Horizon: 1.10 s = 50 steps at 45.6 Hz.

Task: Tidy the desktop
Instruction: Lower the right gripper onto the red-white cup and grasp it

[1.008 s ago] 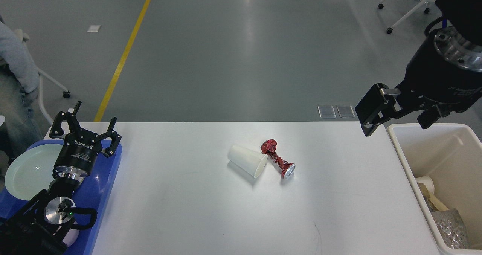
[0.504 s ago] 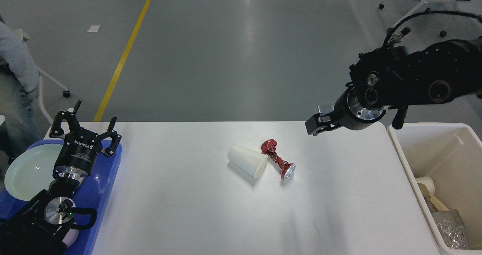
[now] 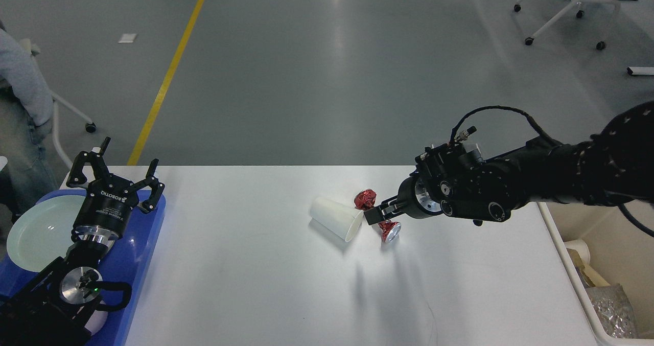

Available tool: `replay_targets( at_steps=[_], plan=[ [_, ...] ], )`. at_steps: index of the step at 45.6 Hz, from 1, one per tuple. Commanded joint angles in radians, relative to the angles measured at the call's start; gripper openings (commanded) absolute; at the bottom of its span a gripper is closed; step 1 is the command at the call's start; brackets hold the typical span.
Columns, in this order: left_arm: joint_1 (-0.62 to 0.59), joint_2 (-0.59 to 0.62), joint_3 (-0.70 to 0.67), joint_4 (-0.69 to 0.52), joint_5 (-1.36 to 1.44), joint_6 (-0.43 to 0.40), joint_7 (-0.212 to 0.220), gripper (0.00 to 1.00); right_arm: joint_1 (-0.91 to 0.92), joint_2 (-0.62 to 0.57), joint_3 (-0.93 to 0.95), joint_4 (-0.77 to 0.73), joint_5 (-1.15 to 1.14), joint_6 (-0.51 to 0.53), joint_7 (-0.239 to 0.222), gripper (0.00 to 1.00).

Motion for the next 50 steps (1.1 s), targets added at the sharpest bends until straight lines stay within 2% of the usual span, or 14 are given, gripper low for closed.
replay_targets(
  at_steps=[1, 6, 13, 24, 40, 43, 47, 50],
  plan=[
    [0.001, 0.000, 0.000, 0.000, 0.000, 0.000, 0.000, 0.96, -0.119, 0.071, -0.008, -0.211, -0.004, -0.012, 0.011, 0.93],
    [0.001, 0.000, 0.000, 0.000, 0.000, 0.000, 0.000, 0.96, -0.211, 0.118, -0.048, -0.306, -0.028, -0.054, 0.011, 0.93],
    [0.000, 0.000, 0.000, 0.000, 0.000, 0.000, 0.000, 0.96, -0.253, 0.125, -0.054, -0.326, -0.041, -0.112, 0.013, 0.93],
    [0.000, 0.000, 0.000, 0.000, 0.000, 0.000, 0.000, 0.96, -0.295, 0.140, -0.052, -0.343, -0.041, -0.121, -0.005, 0.96],
    [0.001, 0.000, 0.000, 0.000, 0.000, 0.000, 0.000, 0.96, -0.315, 0.149, -0.043, -0.366, -0.034, -0.121, -0.007, 0.96],
    [0.000, 0.000, 0.000, 0.000, 0.000, -0.001, 0.000, 0.96, -0.315, 0.149, -0.043, -0.366, -0.034, -0.121, -0.007, 0.93],
    [0.000, -0.002, 0.000, 0.000, 0.000, -0.001, 0.000, 0.96, -0.315, 0.149, -0.045, -0.367, -0.036, -0.121, -0.007, 0.84],
    [0.000, 0.000, 0.000, 0.000, 0.000, 0.000, 0.000, 0.96, -0.315, 0.149, -0.045, -0.369, -0.036, -0.121, -0.007, 0.84]
  ],
)
